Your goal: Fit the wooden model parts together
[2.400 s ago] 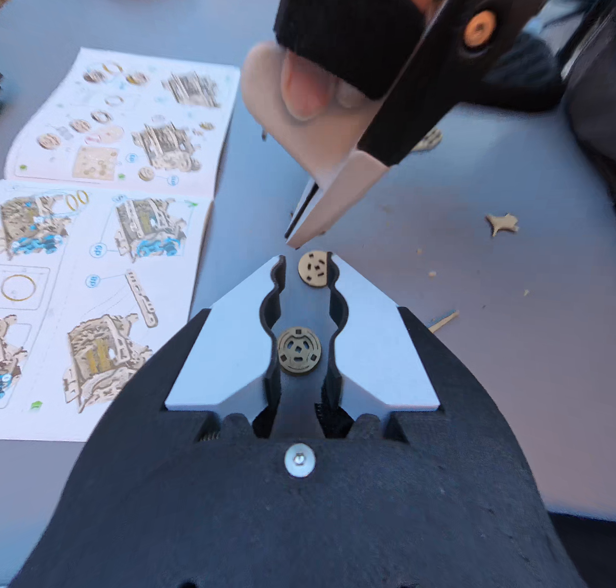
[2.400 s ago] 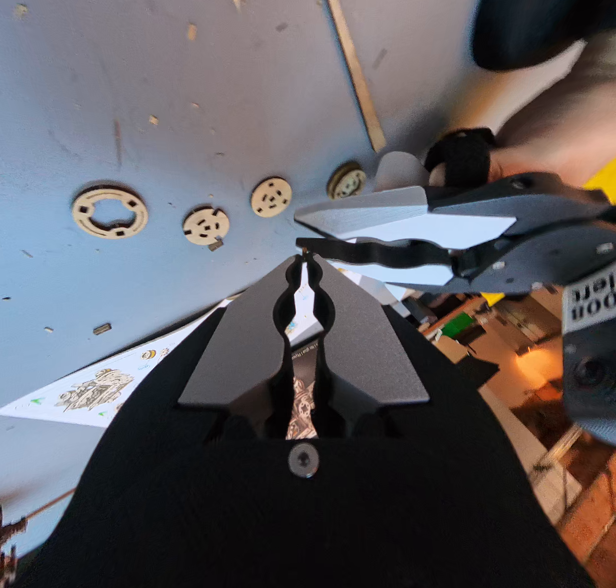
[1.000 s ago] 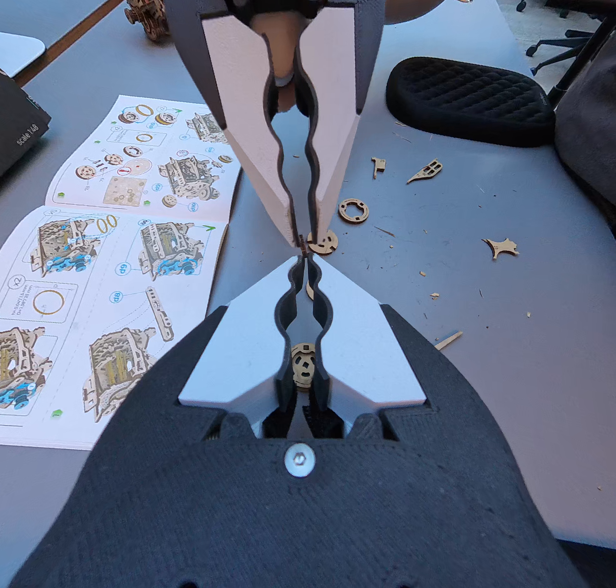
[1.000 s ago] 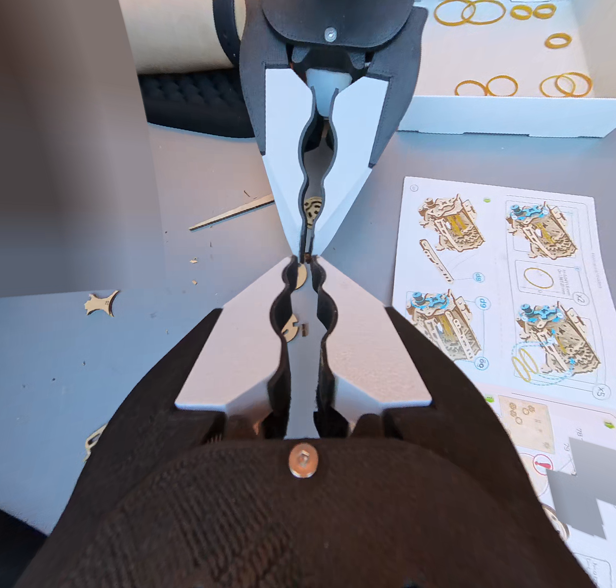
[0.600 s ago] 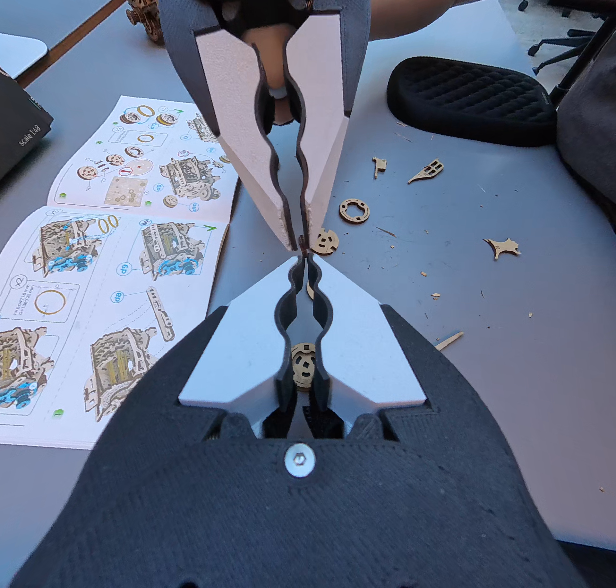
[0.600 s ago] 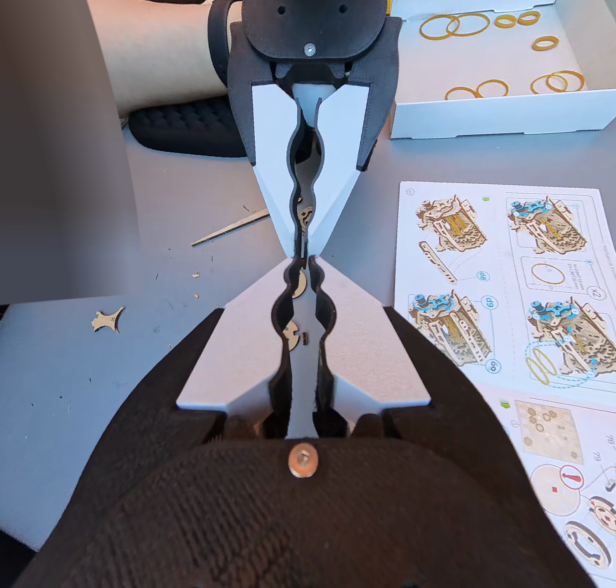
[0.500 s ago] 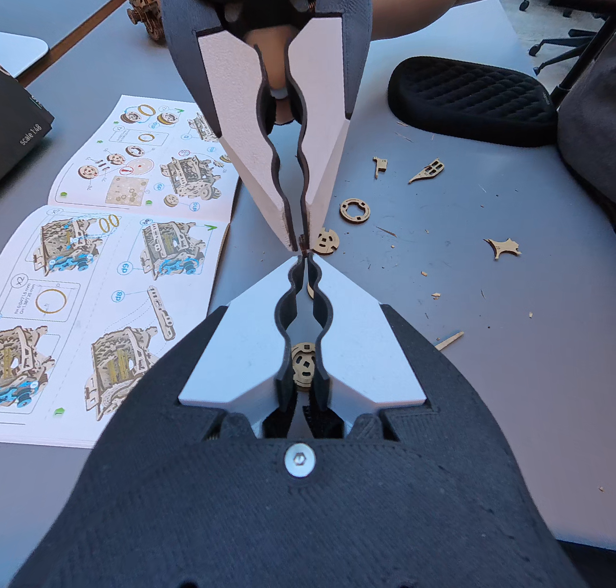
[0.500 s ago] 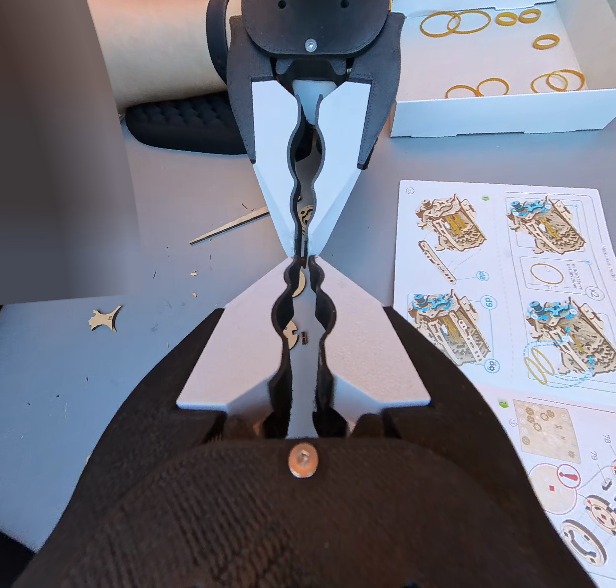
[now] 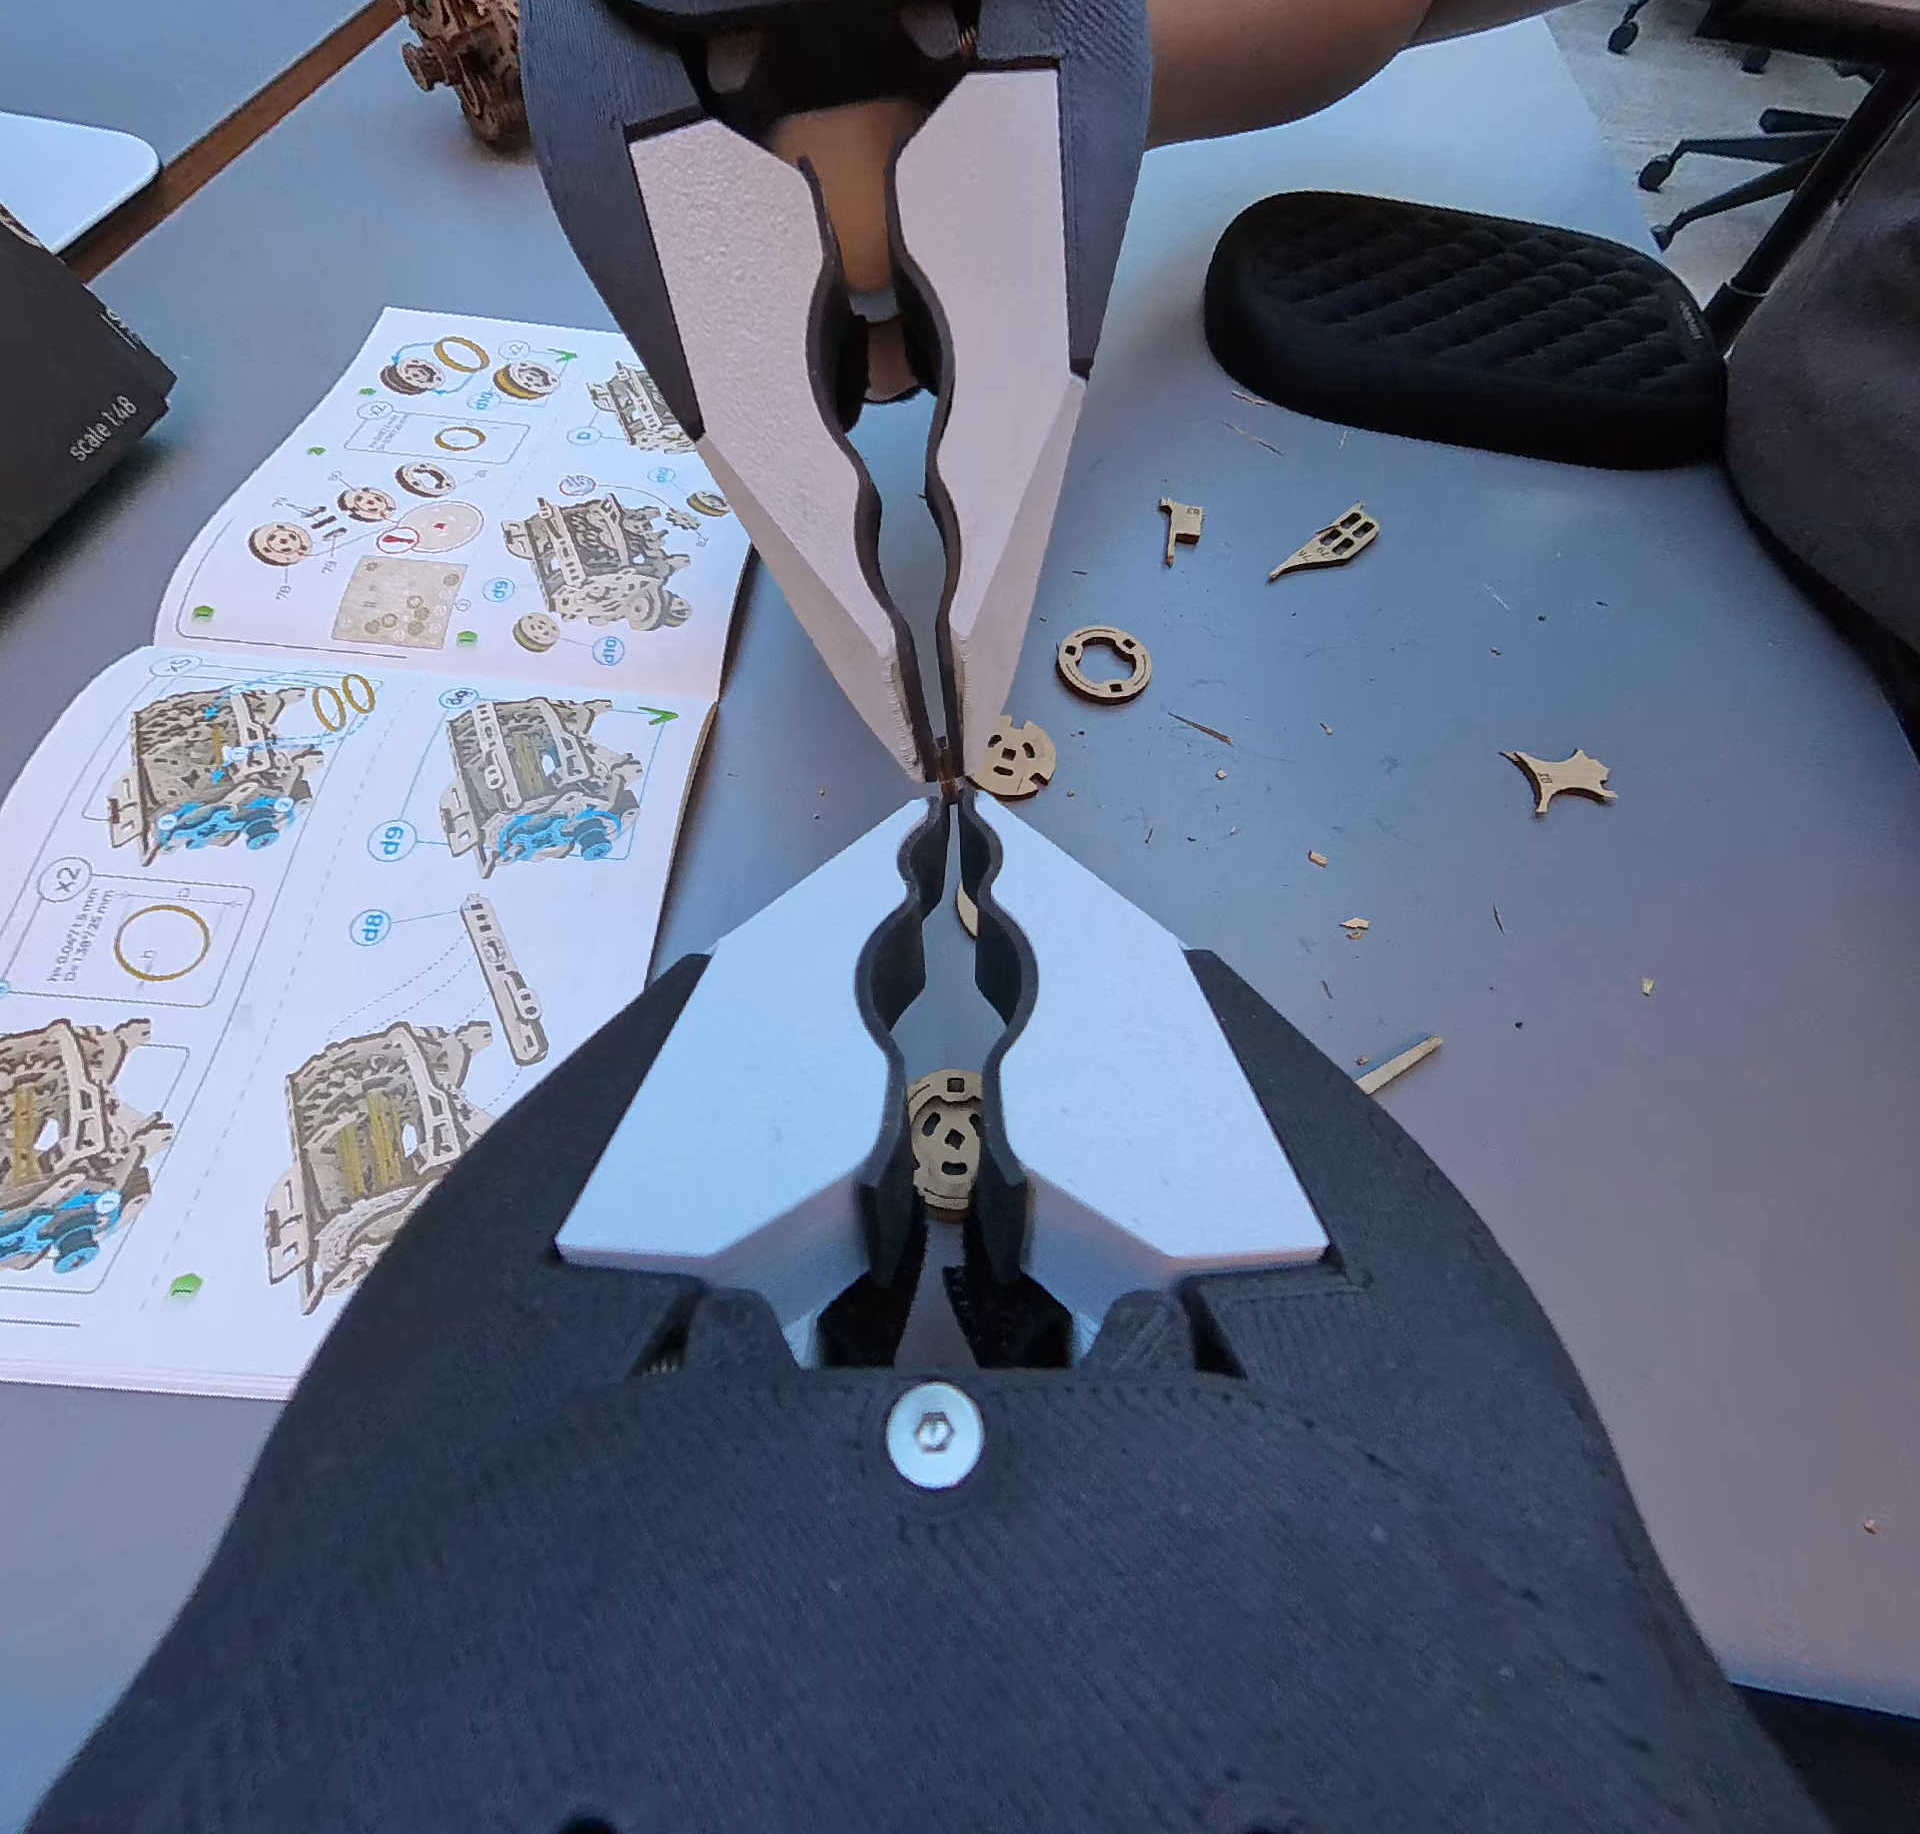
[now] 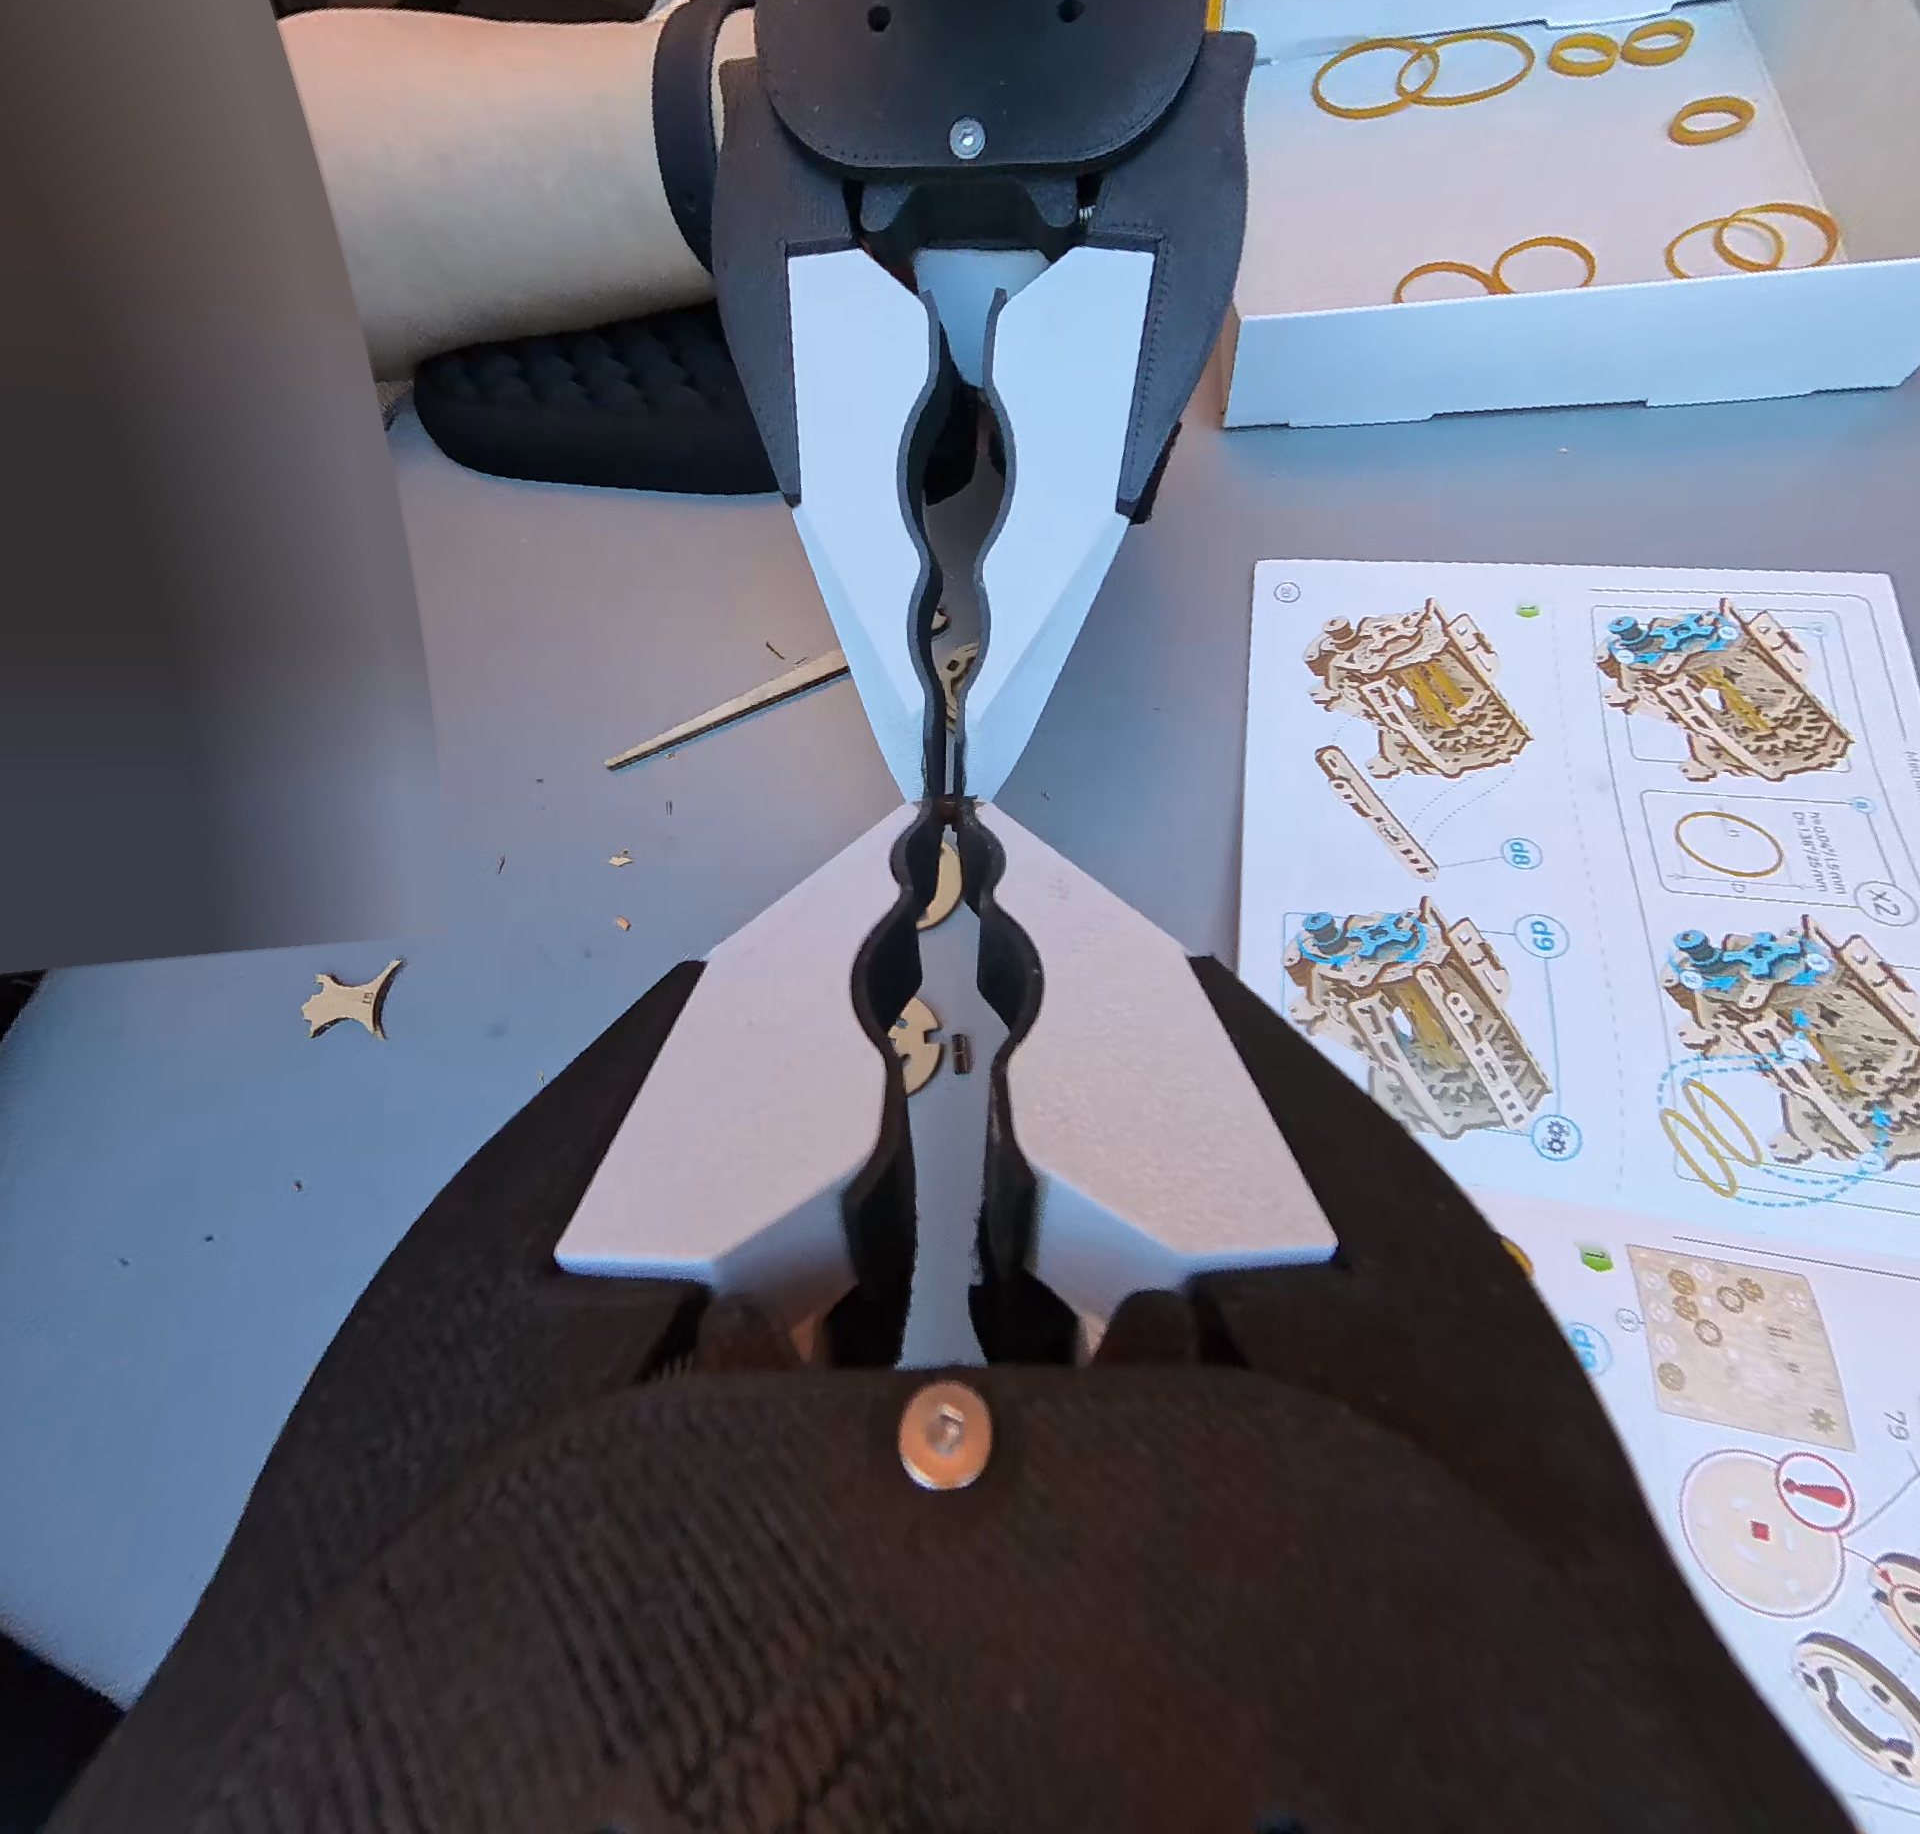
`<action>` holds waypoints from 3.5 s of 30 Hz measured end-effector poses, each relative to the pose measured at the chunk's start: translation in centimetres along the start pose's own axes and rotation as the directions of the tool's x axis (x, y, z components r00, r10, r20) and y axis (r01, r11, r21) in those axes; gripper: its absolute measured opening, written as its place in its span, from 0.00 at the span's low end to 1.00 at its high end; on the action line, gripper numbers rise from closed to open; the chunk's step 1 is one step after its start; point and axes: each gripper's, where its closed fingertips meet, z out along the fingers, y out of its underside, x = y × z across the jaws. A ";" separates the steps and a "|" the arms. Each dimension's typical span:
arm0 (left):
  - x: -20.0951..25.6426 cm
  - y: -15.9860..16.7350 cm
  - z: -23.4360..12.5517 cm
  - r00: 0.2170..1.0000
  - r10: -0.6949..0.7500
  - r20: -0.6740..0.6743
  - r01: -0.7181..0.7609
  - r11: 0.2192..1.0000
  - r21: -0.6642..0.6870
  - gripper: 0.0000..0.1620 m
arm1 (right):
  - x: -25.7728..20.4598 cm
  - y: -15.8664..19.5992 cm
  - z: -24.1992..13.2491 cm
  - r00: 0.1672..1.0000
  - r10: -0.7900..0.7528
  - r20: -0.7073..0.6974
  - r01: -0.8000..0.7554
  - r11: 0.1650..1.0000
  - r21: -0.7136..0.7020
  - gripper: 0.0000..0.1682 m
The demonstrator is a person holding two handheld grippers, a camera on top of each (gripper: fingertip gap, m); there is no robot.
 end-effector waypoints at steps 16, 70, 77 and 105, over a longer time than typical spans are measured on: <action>0.8 3.7 0.9 0.997 0.080 -0.018 -0.082 0.978 -0.191 0.25 | -0.9 4.0 1.5 0.937 -0.336 0.097 0.341 0.820 -0.460 0.01; -2.6 2.1 -5.7 0.988 0.002 0.152 0.004 0.999 -0.037 0.15 | -0.9 4.5 2.2 0.934 -0.338 0.114 0.283 0.507 -0.814 0.01; -2.5 1.9 -5.7 0.989 0.007 0.151 -0.003 1.000 -0.029 0.14 | -1.0 4.5 2.1 0.938 -0.333 0.094 0.282 0.580 -0.764 0.01; 1.6 3.3 1.0 0.994 0.104 -0.037 -0.109 0.977 -0.183 0.12 | -0.9 4.3 2.0 0.922 -0.385 0.040 0.328 0.722 -0.609 0.01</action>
